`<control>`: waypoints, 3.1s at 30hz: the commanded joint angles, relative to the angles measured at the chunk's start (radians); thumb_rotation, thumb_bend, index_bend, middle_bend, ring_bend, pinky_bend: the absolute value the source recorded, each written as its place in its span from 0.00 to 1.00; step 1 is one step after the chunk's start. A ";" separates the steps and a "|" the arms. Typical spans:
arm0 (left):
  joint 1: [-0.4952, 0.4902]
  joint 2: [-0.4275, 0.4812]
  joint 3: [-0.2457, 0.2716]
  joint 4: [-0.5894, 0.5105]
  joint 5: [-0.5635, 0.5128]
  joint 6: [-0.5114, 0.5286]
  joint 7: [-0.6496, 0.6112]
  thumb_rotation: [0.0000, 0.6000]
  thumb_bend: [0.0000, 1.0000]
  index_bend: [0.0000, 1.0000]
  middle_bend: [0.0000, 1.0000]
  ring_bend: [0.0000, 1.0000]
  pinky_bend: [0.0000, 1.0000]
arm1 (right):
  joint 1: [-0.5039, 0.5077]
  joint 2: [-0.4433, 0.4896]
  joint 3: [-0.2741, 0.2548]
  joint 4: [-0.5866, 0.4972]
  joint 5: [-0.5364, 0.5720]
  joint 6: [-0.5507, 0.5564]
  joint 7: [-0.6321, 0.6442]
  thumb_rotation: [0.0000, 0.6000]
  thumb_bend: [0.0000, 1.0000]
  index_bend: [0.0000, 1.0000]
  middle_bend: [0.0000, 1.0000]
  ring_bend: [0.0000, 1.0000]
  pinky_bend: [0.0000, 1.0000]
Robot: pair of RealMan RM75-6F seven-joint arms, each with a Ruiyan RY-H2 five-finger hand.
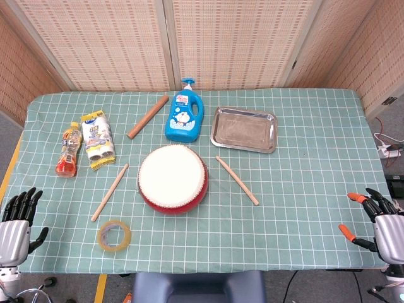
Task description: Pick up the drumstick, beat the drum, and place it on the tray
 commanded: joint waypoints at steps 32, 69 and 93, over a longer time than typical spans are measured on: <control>0.041 -0.011 0.049 0.079 -0.017 -0.026 -0.092 1.00 0.26 0.01 0.00 0.01 0.04 | 0.491 -0.523 0.247 0.162 0.432 -0.649 -0.568 0.88 0.17 0.17 0.17 0.00 0.13; 0.033 -0.032 0.042 0.119 -0.022 -0.057 -0.124 1.00 0.26 0.01 0.00 0.01 0.03 | 0.638 -0.592 0.350 0.263 0.631 -0.745 -0.592 0.88 0.35 0.33 0.17 0.00 0.13; 0.032 -0.051 0.046 0.189 -0.039 -0.095 -0.190 1.00 0.25 0.03 0.00 0.00 0.03 | 0.773 -0.843 0.367 0.616 0.707 -0.761 -0.644 0.88 0.37 0.43 0.17 0.00 0.13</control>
